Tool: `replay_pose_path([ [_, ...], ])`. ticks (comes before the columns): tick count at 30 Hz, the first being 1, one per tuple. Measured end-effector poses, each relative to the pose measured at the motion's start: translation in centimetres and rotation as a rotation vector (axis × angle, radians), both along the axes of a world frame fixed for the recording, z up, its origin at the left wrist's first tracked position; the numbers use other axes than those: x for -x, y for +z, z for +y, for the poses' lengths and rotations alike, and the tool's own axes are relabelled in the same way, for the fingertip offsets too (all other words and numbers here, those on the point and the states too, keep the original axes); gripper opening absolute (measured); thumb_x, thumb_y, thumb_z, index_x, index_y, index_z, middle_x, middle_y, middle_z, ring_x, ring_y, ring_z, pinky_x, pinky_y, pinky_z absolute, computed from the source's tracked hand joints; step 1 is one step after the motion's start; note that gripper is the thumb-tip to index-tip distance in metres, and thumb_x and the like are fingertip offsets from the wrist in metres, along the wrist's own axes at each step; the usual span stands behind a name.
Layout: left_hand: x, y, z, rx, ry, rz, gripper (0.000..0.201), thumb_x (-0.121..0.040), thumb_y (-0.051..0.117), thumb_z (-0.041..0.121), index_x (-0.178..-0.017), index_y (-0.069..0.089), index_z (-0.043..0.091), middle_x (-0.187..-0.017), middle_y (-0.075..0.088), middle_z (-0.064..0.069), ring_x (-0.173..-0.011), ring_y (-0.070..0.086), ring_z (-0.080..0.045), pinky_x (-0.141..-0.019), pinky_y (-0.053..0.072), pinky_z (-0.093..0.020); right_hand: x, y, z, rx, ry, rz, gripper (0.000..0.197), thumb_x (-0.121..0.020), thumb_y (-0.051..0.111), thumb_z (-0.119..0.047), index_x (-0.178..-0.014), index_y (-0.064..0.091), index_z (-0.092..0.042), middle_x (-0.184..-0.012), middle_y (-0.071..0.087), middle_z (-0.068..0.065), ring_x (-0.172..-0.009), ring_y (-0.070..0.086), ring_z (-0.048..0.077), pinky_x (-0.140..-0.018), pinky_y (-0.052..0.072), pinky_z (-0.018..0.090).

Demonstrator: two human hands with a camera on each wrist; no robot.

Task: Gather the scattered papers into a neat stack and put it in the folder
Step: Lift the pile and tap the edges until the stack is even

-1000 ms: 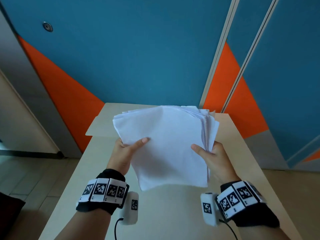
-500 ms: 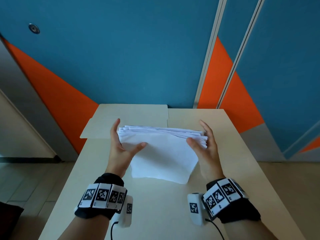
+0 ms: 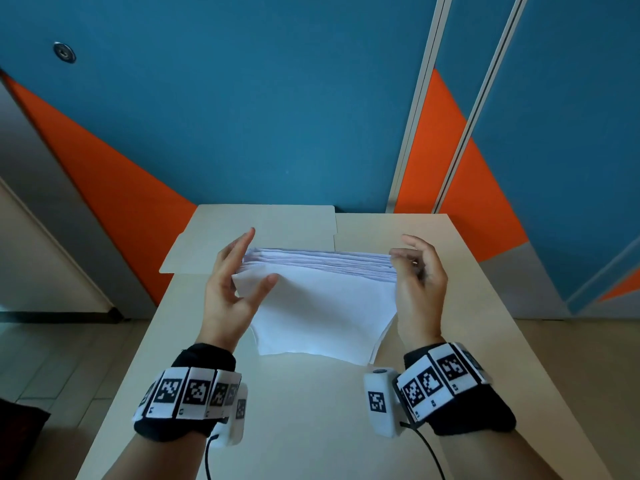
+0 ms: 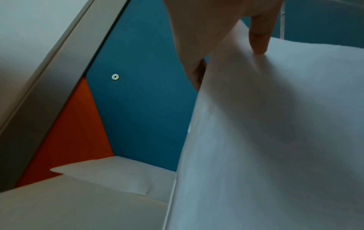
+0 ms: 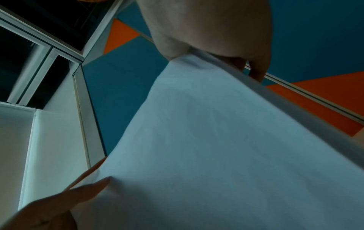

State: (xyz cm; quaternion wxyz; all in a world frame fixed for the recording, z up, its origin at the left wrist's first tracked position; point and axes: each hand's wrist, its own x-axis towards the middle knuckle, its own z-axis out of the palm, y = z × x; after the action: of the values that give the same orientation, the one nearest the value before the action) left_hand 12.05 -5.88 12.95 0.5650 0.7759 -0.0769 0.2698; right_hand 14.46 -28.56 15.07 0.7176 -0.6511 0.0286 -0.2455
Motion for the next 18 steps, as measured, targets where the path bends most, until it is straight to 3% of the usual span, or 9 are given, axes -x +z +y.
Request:
replay_pose_path([
  [4, 0.0, -0.7, 0.2, 0.112, 0.011, 0.029, 0.066, -0.074, 0.067, 0.031, -0.129, 0.035, 0.048, -0.125, 0.056, 0.005, -0.117, 0.048, 0.010, -0.094, 0.035, -0.004, 0.5, 0.2, -0.2, 0.021, 0.088, -0.028, 0.024, -0.087, 0.063, -0.016, -0.109, 0.057, -0.022, -0.084, 0.057, -0.007, -0.072, 0.053, -0.004, -0.072, 0.044, 0.011],
  [8, 0.0, -0.9, 0.2, 0.084, 0.045, 0.016, 0.075, -0.081, 0.061, 0.021, -0.130, 0.022, 0.062, -0.124, 0.056, 0.001, -0.119, 0.051, 0.000, -0.097, 0.037, -0.014, 0.4, -0.3, -1.2, 0.093, 0.291, 0.005, 0.081, -0.052, 0.081, -0.053, -0.121, 0.038, -0.047, -0.103, 0.056, -0.002, -0.096, 0.053, 0.008, -0.085, 0.046, 0.019],
  [9, 0.0, -0.8, 0.2, 0.081, 0.037, 0.015, 0.073, -0.084, 0.057, 0.017, -0.129, 0.023, 0.063, -0.127, 0.053, -0.001, -0.119, 0.052, -0.007, -0.099, 0.037, -0.020, 0.3, -0.4, -1.7, 0.082, 0.358, 0.023, 0.093, -0.049, 0.084, -0.051, -0.127, 0.032, -0.047, -0.106, 0.054, 0.001, -0.098, 0.054, 0.009, -0.083, 0.049, 0.018],
  [11, 0.2, -0.3, 0.1, 0.108, -0.006, 0.044, 0.069, -0.089, 0.050, 0.008, -0.130, 0.026, 0.057, -0.133, 0.049, -0.007, -0.124, 0.048, -0.023, -0.107, 0.037, -0.035, 0.3, -0.9, -2.8, 0.004, 0.498, 0.088, 0.106, -0.059, 0.083, -0.017, -0.140, 0.019, -0.040, -0.113, 0.052, 0.005, -0.104, 0.056, 0.012, -0.082, 0.052, 0.017],
  [12, 0.2, -0.1, 0.1, 0.141, -0.025, 0.079, 0.069, -0.088, 0.049, 0.006, -0.131, 0.024, 0.054, -0.136, 0.047, -0.015, -0.128, 0.044, -0.028, -0.111, 0.033, -0.042, 0.3, -1.1, -3.2, 0.000, 0.557, 0.137, 0.110, -0.063, 0.078, 0.001, -0.143, 0.014, -0.037, -0.117, 0.051, 0.003, -0.109, 0.055, 0.013, -0.088, 0.051, 0.018],
  [14, -0.1, -0.4, 0.0, 0.293, -0.063, 0.198, 0.082, -0.079, 0.054, 0.009, -0.139, 0.015, 0.050, -0.141, 0.036, -0.034, -0.132, 0.036, -0.038, -0.113, 0.025, -0.044, 0.2, -1.8, -3.5, 0.112, 0.609, 0.226, 0.107, -0.065, 0.072, 0.015, -0.142, 0.019, -0.037, -0.126, 0.050, -0.012, -0.120, 0.050, 0.006, -0.102, 0.042, 0.020],
  [15, -0.4, -0.8, 0.0, 0.409, -0.089, 0.271, 0.094, -0.073, 0.059, 0.009, -0.144, 0.009, 0.046, -0.143, 0.036, -0.032, -0.134, 0.036, -0.036, -0.112, 0.024, -0.039, 0.1, -2.2, -3.5, 0.173, 0.604, 0.251, 0.099, -0.065, 0.074, 0.014, -0.135, 0.030, -0.039, -0.127, 0.050, -0.018, -0.120, 0.049, -0.001, -0.104, 0.039, 0.019],
  [16, -0.9, -1.3, 0.0, 0.506, -0.110, 0.344, 0.102, -0.066, 0.065, 0.009, -0.147, 0.010, 0.039, -0.137, 0.048, -0.021, -0.130, 0.043, -0.030, -0.110, 0.025, -0.034, 0.0, -2.7, -3.4, 0.208, 0.584, 0.270, 0.087, -0.064, 0.076, 0.011, -0.126, 0.044, -0.040, -0.125, 0.054, -0.018, -0.118, 0.052, -0.003, -0.104, 0.040, 0.021],
  [18, -1.6, -1.8, -0.3, 0.520, -0.146, 0.437, 0.097, -0.054, 0.074, 0.012, -0.142, 0.033, 0.018, -0.106, 0.064, -0.004, -0.110, 0.059, -0.026, -0.099, 0.039, -0.031, -0.2, -3.0, -2.7, 0.189, 0.530, 0.299, 0.056, -0.066, 0.077, 0.008, -0.103, 0.064, -0.032, -0.108, 0.068, -0.010, -0.110, 0.063, 0.009, -0.099, 0.048, 0.031],
])
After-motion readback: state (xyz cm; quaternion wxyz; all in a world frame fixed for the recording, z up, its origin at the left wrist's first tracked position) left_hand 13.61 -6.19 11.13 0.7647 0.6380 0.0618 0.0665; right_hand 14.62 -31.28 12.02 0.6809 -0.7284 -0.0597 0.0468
